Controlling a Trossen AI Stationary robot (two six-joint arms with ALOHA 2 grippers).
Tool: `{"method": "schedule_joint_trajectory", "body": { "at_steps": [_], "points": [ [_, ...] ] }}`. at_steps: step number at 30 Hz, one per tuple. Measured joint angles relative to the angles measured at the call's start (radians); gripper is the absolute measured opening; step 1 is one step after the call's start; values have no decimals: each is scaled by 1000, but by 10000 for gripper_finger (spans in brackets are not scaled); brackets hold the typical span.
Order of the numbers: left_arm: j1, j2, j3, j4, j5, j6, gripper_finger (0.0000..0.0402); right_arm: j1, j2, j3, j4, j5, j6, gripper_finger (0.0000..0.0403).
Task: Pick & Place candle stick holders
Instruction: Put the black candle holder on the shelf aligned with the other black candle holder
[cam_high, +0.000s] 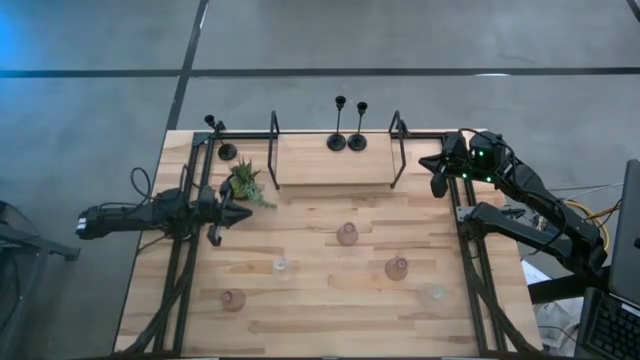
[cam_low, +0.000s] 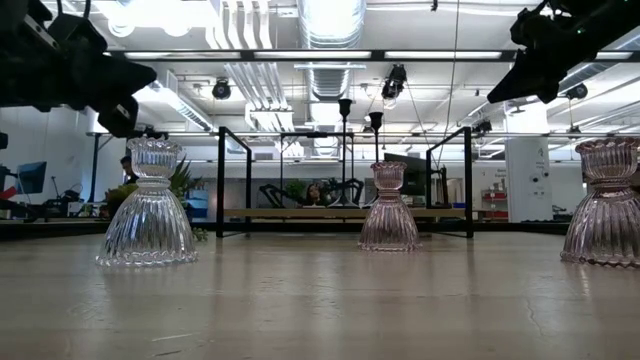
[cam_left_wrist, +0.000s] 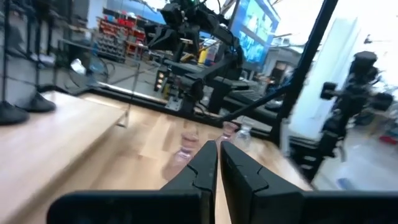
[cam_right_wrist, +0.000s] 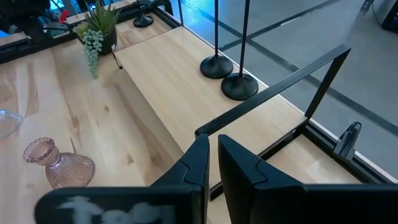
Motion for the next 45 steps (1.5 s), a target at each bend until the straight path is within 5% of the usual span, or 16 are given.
{"method": "schedule_joint_trajectory", "body": {
  "at_steps": [8,13,23,30,39,45],
  "points": [
    [0,0,0,27,9,-30,23,0,0,0,0,0,0,29],
    [1,0,46,80,-108,85,23,0,0,0,0,0,0,29],
    [2,57,217,-237,-910,156,23,0,0,0,0,-1,0,29],
    [7,151,197,-244,-1118,169,24,0,0,0,0,-1,0,29],
    [131,259,199,-241,-1133,157,95,0,0,0,0,-1,0,29],
    [295,305,198,-239,-1000,114,127,0,0,0,0,-1,0,29]
  ]
}}
